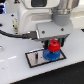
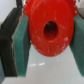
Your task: Insert the blue gear onto the right peg, followed by the red gear
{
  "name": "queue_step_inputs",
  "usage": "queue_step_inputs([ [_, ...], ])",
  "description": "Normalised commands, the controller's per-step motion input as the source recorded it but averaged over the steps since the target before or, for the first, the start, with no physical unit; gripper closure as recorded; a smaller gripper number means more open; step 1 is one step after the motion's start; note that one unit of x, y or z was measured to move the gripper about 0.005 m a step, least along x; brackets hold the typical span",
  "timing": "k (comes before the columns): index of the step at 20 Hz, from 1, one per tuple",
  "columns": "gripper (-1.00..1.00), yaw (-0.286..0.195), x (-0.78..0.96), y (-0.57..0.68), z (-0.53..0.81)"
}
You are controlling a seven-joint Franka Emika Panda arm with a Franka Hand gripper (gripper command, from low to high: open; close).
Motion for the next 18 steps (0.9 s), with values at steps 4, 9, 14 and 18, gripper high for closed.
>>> queue_step_inputs([
  [4,1.00,0.000,0.10,-0.09,-0.03],
  [9,1.00,0.000,0.21,-0.13,-0.09],
  [14,1.00,0.000,0.17,-0.12,-0.11],
  [18,1.00,0.000,0.16,-0.05,-0.06],
])
